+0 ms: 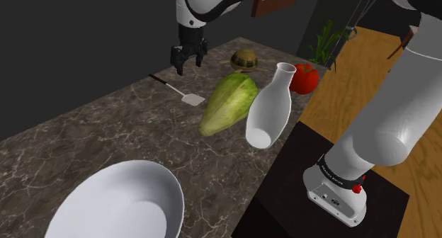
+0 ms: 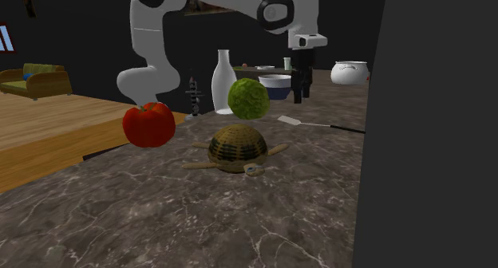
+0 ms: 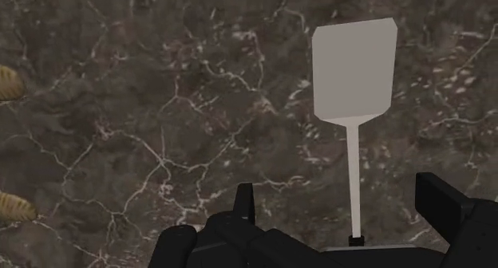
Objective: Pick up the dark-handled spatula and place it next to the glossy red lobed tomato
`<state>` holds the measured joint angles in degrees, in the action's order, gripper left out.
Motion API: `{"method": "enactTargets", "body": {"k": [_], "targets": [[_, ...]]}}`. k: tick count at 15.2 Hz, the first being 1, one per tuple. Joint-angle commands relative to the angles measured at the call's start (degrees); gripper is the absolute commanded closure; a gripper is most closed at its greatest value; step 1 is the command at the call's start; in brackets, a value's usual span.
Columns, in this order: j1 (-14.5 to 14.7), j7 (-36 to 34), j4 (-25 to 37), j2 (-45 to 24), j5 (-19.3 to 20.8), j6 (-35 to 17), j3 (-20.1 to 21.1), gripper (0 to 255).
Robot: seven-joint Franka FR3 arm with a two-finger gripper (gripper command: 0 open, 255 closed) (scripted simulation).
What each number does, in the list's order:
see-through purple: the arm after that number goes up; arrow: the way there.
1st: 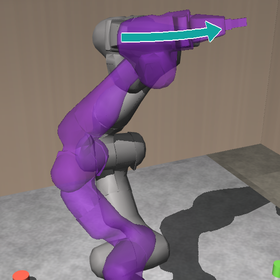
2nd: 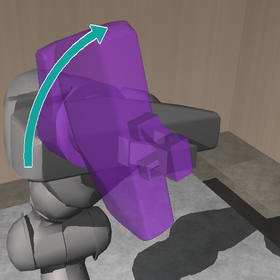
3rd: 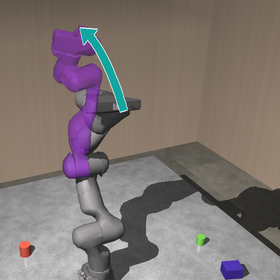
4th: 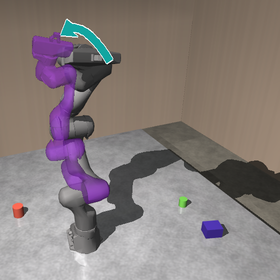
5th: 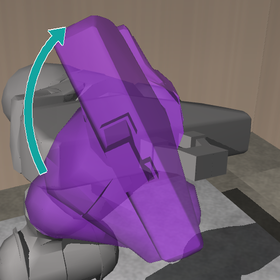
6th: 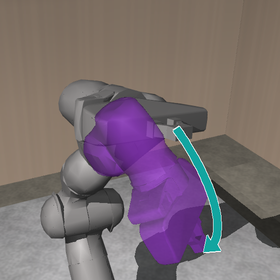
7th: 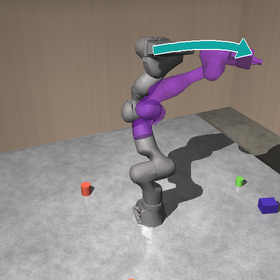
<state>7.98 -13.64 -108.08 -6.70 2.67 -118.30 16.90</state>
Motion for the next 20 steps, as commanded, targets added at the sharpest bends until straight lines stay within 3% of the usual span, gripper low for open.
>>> {"method": "enactTargets", "body": {"k": [1,5,13,20], "targets": [[0.93,-1.52,3.75,-4.66,1.8,-0.63,0.33,0],[3.53,-4.21,12.38,-13.48,5.07,-0.21,0.41,0],[3.8,-4.82,10.0,-15.96,6.04,-4.96,-0.08,0],[3.8,-4.82,10.03,-15.97,6.05,-4.95,-0.08,0]]}}
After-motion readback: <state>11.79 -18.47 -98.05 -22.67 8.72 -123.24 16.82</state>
